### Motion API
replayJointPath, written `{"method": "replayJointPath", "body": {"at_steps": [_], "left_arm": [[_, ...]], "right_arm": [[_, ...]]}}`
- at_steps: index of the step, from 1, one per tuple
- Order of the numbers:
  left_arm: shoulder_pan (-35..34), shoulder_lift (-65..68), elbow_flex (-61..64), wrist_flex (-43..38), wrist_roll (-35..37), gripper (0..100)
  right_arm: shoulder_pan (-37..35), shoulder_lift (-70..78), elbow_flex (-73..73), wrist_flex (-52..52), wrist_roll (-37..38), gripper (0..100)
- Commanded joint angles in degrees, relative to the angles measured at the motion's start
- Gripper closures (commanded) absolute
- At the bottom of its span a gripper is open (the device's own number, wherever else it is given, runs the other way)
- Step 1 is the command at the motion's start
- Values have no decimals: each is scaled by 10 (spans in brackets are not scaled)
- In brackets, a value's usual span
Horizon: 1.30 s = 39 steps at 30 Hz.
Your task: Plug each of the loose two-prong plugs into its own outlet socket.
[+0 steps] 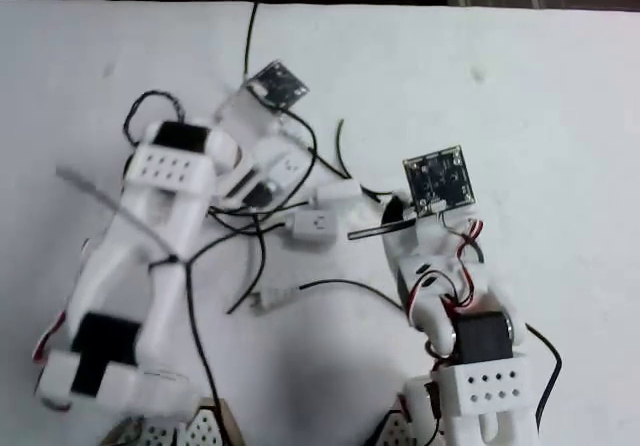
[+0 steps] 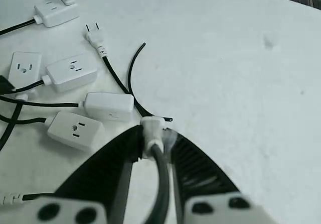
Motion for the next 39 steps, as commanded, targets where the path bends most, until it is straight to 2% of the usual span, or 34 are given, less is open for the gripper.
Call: {"method": "replayJointPath", "body": {"at_steps": [1,9,20,28,33,39], "left_arm": [[5,65,-81,-10,-6,718],[52,167,-176,-9,-6,714],[107,309,-317,-3,-6,714],[116,321,-409,100,-7,714],[145,326,-396,105,-17,713],[150,326,-321,25,-34,717]], "right_arm": [[7,-3,-28,-2,4,981],[62,-3,-38,-2,26,981],[65,-3,-38,-2,27,981],[62,-3,-37,-2,28,981],[62,-3,-36,-2,28,981],[61,-3,-35,0,28,981]]}}
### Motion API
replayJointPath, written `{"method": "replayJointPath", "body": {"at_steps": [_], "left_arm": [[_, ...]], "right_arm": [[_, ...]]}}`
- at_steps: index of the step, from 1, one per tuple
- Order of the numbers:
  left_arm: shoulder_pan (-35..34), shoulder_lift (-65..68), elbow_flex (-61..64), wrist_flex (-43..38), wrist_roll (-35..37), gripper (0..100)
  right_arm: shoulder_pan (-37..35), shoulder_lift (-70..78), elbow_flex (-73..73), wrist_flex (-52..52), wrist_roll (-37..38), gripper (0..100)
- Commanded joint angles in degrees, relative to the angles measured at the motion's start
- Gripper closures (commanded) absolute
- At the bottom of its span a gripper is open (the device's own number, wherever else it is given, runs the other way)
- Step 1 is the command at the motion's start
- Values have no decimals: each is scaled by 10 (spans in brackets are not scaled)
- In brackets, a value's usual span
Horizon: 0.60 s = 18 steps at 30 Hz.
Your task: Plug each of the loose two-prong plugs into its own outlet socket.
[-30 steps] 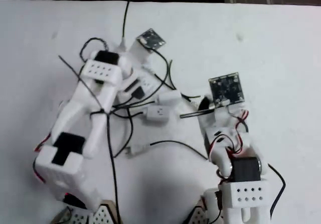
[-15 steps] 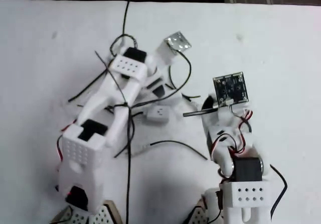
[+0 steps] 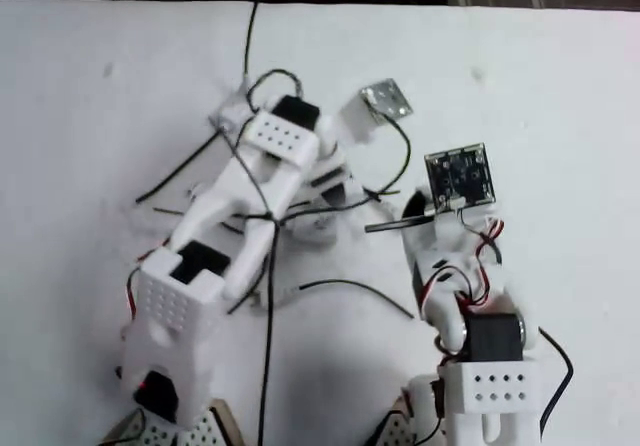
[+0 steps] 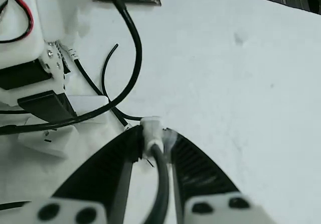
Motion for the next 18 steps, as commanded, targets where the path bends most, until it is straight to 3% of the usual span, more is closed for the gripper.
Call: {"method": "replayJointPath", "body": {"at_steps": [1,5,12,18], "left_arm": [[1,-5,33,-47,-8,718],[3,-5,67,-58,-11,751],[19,-6,71,-53,-11,976],[37,-14,62,-14,-6,978]], "right_arm": [[2,-3,-25,0,6,981],[2,-3,-25,0,6,981],[4,-3,-25,0,6,981],[3,-3,-25,0,6,981]]}}
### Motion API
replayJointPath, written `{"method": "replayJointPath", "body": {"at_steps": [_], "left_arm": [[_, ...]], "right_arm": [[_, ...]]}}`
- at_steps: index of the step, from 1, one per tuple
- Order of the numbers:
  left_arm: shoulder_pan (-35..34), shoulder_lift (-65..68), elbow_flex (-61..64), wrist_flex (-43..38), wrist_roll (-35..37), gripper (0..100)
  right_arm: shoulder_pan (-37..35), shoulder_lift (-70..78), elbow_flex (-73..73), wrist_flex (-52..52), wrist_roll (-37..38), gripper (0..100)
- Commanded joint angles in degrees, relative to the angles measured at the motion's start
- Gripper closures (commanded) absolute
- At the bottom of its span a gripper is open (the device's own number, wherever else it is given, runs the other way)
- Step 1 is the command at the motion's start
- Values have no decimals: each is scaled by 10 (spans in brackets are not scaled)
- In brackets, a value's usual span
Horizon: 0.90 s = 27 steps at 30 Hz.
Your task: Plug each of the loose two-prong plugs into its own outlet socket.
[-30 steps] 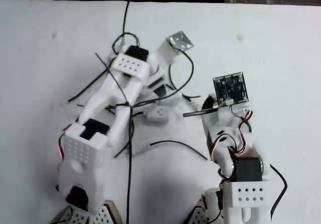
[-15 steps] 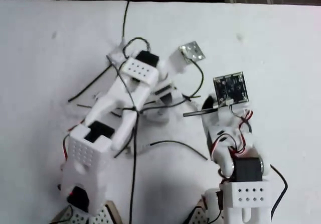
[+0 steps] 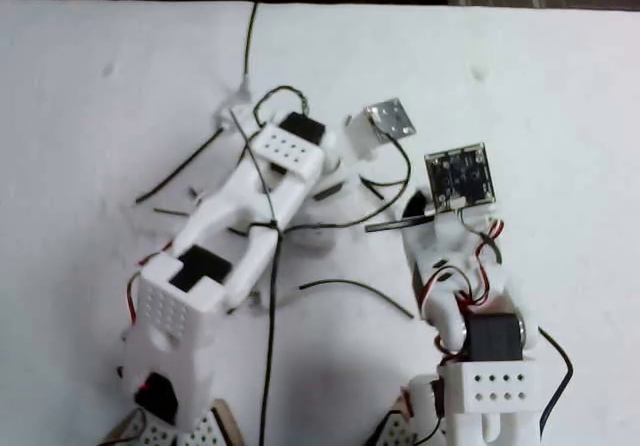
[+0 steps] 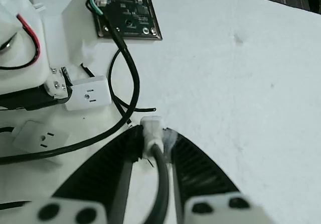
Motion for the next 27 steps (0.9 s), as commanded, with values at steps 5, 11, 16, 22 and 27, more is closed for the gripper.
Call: {"method": "replayJointPath", "body": {"at_steps": [5,11,16,22,27], "left_arm": [[7,-27,-21,47,0,977],[7,-27,-25,43,0,931],[-4,-32,-25,30,5,775],[-15,-24,-20,2,14,758],[-15,22,-25,-43,19,758]], "right_arm": [[3,-3,-25,0,6,981],[2,-3,-24,0,6,981],[2,-3,-24,0,6,981],[2,-3,-24,-1,6,981],[2,-3,-24,-1,6,981]]}}
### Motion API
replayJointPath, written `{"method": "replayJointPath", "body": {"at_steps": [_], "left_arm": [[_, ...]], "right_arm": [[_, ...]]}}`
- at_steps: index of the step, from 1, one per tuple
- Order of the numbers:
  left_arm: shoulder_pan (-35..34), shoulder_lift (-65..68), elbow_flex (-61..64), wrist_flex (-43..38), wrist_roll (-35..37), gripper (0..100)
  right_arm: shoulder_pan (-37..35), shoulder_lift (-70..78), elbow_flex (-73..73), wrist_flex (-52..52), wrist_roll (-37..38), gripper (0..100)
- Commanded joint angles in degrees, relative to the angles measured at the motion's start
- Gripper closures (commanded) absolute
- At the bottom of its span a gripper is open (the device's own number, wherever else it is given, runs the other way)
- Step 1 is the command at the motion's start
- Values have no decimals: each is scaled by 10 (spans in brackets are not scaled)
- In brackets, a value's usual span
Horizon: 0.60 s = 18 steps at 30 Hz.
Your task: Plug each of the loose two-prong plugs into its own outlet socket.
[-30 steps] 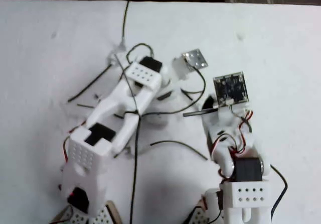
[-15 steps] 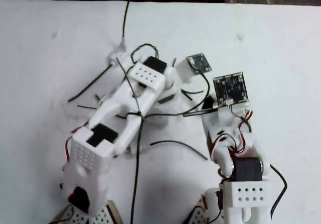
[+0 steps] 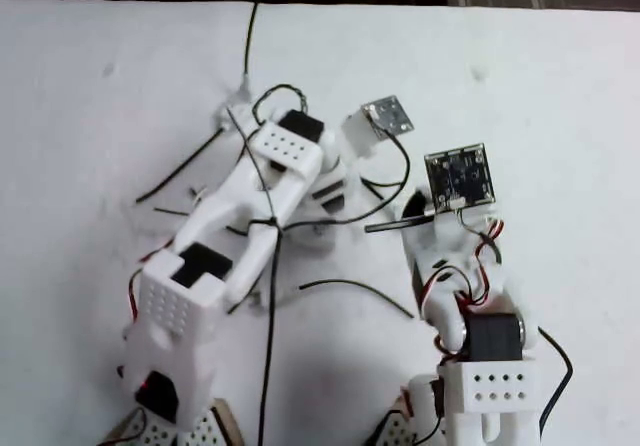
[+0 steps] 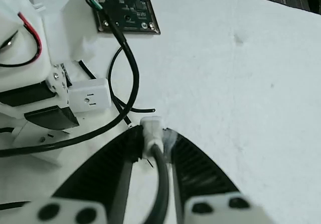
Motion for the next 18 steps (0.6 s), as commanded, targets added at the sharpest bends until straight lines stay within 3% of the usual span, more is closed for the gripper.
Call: {"method": "replayJointPath", "body": {"at_steps": [1,8,13,18], "left_arm": [[-3,18,-10,-36,9,758],[-1,25,-18,-21,9,778],[2,17,-24,-18,8,959],[-4,-47,-53,78,8,979]], "right_arm": [[3,-3,-24,-1,6,981],[3,-3,-23,-1,6,981],[3,-3,-23,-1,6,981],[3,-3,-23,-1,6,981]]}}
